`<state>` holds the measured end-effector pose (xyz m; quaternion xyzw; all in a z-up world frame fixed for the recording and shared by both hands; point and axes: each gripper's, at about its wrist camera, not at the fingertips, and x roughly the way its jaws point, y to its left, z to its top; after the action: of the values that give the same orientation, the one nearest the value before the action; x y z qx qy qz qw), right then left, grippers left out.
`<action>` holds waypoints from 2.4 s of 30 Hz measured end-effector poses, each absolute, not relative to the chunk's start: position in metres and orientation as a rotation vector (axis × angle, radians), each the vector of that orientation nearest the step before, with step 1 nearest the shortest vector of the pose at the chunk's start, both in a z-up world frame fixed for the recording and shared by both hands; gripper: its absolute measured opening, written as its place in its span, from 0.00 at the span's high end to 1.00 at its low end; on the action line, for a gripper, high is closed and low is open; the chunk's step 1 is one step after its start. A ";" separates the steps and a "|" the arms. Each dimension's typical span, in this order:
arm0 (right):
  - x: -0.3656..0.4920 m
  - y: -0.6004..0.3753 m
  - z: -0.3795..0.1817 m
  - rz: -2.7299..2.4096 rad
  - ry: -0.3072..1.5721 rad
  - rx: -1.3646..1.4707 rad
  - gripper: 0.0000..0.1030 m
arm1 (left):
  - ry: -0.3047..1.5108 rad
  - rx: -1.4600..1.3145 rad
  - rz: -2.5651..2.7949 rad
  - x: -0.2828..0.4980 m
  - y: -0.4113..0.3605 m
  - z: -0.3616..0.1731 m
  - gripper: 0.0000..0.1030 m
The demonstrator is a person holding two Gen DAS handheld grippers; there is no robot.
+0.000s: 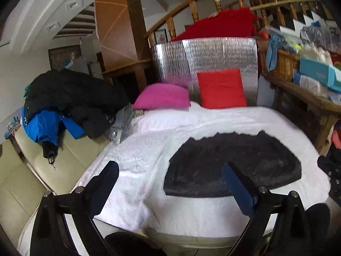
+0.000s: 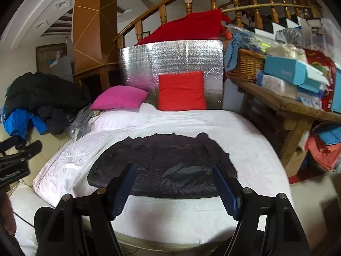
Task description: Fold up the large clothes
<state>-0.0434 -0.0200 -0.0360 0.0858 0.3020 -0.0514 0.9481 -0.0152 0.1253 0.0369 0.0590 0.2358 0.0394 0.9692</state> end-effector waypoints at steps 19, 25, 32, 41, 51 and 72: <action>-0.106 -0.001 0.028 -0.103 0.507 0.164 0.25 | 0.246 0.132 0.161 -0.096 0.124 0.096 0.00; -0.115 -0.002 0.038 -0.115 0.487 0.163 0.25 | 0.210 0.123 0.167 -0.112 0.126 0.107 0.00; -0.119 0.005 0.044 -0.114 0.471 0.178 0.25 | 0.215 0.108 0.152 -0.116 0.132 0.110 0.00; -0.112 0.013 0.036 -0.100 0.496 0.193 0.25 | 0.235 0.098 0.147 -0.117 0.136 0.107 0.00; -0.111 0.013 0.036 -0.110 0.500 0.185 0.25 | 0.241 0.066 0.167 -0.118 0.145 0.107 0.00; -0.110 0.011 0.033 -0.110 0.504 0.192 0.25 | 0.253 0.067 0.173 -0.113 0.150 0.103 0.00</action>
<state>-0.1104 0.0106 0.0328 0.0946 0.2488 -0.0542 0.9624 -0.1134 0.1499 0.1027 0.0333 0.1260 0.0860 0.9877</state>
